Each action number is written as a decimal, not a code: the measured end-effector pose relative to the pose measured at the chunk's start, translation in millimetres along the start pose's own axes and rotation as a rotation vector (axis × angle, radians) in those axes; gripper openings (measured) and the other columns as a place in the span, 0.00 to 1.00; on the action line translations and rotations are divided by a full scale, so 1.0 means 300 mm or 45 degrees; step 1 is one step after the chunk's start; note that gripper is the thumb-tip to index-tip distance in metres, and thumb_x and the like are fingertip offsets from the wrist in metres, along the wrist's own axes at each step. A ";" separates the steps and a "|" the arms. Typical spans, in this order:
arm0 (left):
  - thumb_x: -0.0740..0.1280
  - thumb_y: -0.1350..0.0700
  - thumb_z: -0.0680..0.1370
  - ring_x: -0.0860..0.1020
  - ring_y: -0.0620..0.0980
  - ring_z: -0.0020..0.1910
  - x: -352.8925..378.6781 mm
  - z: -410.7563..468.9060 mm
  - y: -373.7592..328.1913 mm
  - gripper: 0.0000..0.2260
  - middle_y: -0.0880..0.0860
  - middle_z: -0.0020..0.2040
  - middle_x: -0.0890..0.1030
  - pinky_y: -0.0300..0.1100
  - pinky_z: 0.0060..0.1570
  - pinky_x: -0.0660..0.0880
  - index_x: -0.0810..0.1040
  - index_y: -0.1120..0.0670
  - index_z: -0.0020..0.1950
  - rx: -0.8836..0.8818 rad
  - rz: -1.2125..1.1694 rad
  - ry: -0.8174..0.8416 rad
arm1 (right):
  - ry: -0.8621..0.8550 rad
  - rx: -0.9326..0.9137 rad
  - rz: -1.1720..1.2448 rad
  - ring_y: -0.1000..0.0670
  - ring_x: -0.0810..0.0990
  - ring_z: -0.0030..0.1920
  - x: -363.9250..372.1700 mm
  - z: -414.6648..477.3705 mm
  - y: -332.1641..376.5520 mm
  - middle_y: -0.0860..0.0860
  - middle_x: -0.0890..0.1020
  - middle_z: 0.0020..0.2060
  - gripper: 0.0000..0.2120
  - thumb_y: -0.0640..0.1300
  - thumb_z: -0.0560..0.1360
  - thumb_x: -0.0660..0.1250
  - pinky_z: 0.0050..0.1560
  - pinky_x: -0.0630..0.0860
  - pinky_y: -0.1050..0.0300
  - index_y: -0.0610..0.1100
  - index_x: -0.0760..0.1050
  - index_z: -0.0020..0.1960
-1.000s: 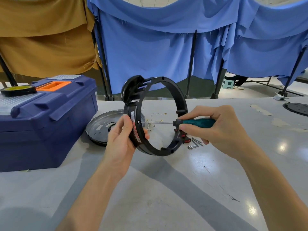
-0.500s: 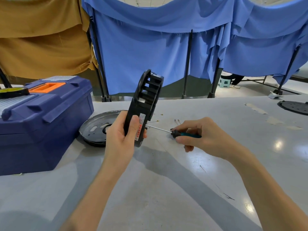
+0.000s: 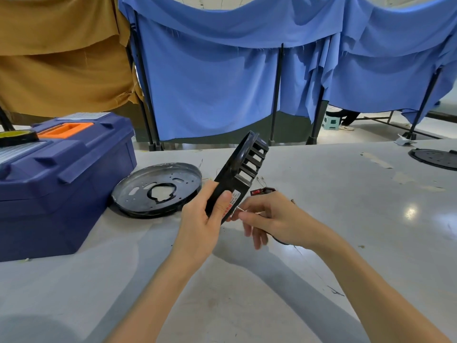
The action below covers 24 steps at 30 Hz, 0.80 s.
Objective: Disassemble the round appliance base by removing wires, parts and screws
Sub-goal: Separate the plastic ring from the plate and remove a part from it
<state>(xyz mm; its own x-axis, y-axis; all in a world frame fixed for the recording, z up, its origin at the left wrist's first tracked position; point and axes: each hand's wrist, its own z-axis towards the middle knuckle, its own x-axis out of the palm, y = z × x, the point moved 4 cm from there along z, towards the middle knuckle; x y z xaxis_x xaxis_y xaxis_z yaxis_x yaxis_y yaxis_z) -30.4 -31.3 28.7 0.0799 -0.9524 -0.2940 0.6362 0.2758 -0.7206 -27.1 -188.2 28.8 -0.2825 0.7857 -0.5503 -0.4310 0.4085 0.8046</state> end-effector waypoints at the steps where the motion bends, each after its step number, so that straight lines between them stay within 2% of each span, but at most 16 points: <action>1: 0.60 0.47 0.81 0.74 0.41 0.32 0.003 -0.001 -0.002 0.08 0.41 0.33 0.76 0.28 0.34 0.67 0.70 0.41 0.41 0.007 0.014 0.000 | -0.021 -0.014 0.058 0.46 0.83 0.31 0.002 0.003 0.003 0.48 0.83 0.35 0.08 0.40 0.80 0.64 0.32 0.77 0.56 0.46 0.81 0.47; 3: 0.60 0.47 0.81 0.74 0.41 0.32 0.005 0.000 -0.001 0.08 0.41 0.32 0.76 0.29 0.33 0.67 0.71 0.41 0.41 0.003 0.016 0.004 | -0.081 -0.032 0.116 0.47 0.82 0.30 0.003 0.008 0.006 0.50 0.82 0.35 0.06 0.38 0.78 0.65 0.30 0.74 0.60 0.43 0.81 0.45; 6: 0.62 0.46 0.79 0.77 0.41 0.32 0.003 0.000 0.003 0.06 0.43 0.33 0.78 0.31 0.34 0.71 0.72 0.41 0.42 -0.021 -0.035 0.007 | -0.153 -0.049 0.157 0.51 0.77 0.25 0.016 0.009 0.007 0.49 0.80 0.27 0.08 0.43 0.78 0.68 0.29 0.69 0.68 0.39 0.80 0.45; 10: 0.65 0.44 0.76 0.79 0.46 0.33 0.003 0.000 0.008 0.06 0.46 0.33 0.78 0.38 0.34 0.75 0.75 0.44 0.43 -0.063 -0.134 0.030 | -0.188 -0.064 0.104 0.50 0.71 0.21 0.028 0.005 0.009 0.46 0.77 0.21 0.08 0.48 0.79 0.66 0.29 0.69 0.64 0.46 0.80 0.45; 13: 0.64 0.44 0.78 0.78 0.46 0.31 -0.003 0.003 0.010 0.09 0.47 0.33 0.78 0.34 0.32 0.72 0.75 0.47 0.43 -0.072 -0.190 0.025 | -0.191 -0.128 0.063 0.48 0.64 0.19 0.034 0.001 0.027 0.45 0.70 0.19 0.08 0.50 0.79 0.65 0.26 0.64 0.58 0.50 0.80 0.44; 16: 0.63 0.46 0.80 0.78 0.47 0.31 -0.009 0.004 0.011 0.08 0.51 0.33 0.79 0.32 0.32 0.71 0.75 0.46 0.42 -0.077 -0.185 0.017 | -0.232 -0.193 -0.025 0.52 0.58 0.22 0.041 0.004 0.040 0.53 0.64 0.19 0.08 0.47 0.80 0.64 0.27 0.59 0.64 0.50 0.80 0.44; 19: 0.62 0.48 0.80 0.79 0.50 0.32 -0.012 0.005 0.009 0.09 0.53 0.34 0.79 0.33 0.32 0.73 0.74 0.46 0.41 -0.079 -0.199 0.014 | -0.244 -0.204 -0.114 0.53 0.60 0.23 0.043 0.007 0.045 0.56 0.66 0.19 0.09 0.45 0.80 0.64 0.28 0.59 0.67 0.47 0.81 0.45; 22: 0.62 0.48 0.80 0.78 0.50 0.31 -0.016 0.007 0.010 0.10 0.55 0.34 0.79 0.36 0.32 0.74 0.74 0.51 0.42 -0.093 -0.218 0.019 | -0.196 -0.217 -0.148 0.54 0.65 0.23 0.044 0.008 0.055 0.62 0.72 0.22 0.10 0.42 0.81 0.62 0.30 0.62 0.68 0.50 0.79 0.45; 24: 0.62 0.48 0.80 0.78 0.50 0.31 -0.015 0.010 0.010 0.11 0.54 0.33 0.79 0.37 0.32 0.74 0.74 0.52 0.42 -0.098 -0.226 0.011 | -0.175 -0.219 -0.142 0.54 0.65 0.23 0.045 0.009 0.057 0.61 0.71 0.22 0.10 0.43 0.82 0.60 0.30 0.63 0.67 0.53 0.77 0.45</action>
<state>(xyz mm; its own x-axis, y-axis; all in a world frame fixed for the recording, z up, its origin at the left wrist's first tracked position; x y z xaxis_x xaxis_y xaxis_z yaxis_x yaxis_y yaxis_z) -26.6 -26.7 29.8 -0.0352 -0.9859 -0.1636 0.5788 0.1133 -0.8075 -36.0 -169.6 35.7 -0.1106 0.8007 -0.5887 -0.5957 0.4208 0.6842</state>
